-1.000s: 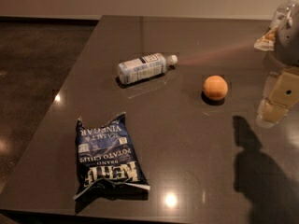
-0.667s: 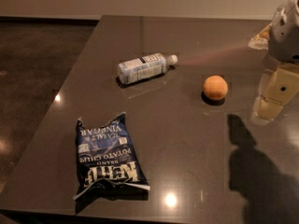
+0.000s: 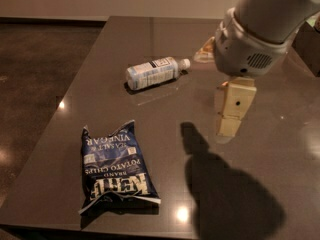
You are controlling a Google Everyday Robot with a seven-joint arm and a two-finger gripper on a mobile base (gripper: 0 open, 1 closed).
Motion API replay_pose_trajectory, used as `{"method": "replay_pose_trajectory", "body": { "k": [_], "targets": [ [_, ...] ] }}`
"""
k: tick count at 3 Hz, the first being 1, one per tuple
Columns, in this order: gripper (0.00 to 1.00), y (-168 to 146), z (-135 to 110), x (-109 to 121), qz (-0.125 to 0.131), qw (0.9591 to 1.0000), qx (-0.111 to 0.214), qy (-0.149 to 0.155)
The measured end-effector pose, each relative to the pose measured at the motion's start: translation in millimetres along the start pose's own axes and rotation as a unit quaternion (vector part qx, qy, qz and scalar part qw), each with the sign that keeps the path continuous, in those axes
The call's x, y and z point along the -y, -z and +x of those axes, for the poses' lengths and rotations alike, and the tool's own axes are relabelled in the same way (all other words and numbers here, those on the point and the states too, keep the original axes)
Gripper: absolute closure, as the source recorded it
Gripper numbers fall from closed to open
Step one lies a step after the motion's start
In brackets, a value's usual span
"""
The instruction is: Pick blue chip bag
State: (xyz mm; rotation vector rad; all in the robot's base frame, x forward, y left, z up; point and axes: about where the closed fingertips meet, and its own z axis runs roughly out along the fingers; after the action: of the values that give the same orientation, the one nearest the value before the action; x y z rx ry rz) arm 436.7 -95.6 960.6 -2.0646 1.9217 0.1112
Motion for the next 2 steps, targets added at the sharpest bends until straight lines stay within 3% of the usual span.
{"method": "replay_pose_trajectory", "body": {
  "k": [1,2],
  "targets": [
    [0.0,-27,-44,-14,-0.035,0.9972,0.018,0.063],
    [0.0,-55,-82,-33,-0.071,0.9891,0.029,0.126]
  ]
}}
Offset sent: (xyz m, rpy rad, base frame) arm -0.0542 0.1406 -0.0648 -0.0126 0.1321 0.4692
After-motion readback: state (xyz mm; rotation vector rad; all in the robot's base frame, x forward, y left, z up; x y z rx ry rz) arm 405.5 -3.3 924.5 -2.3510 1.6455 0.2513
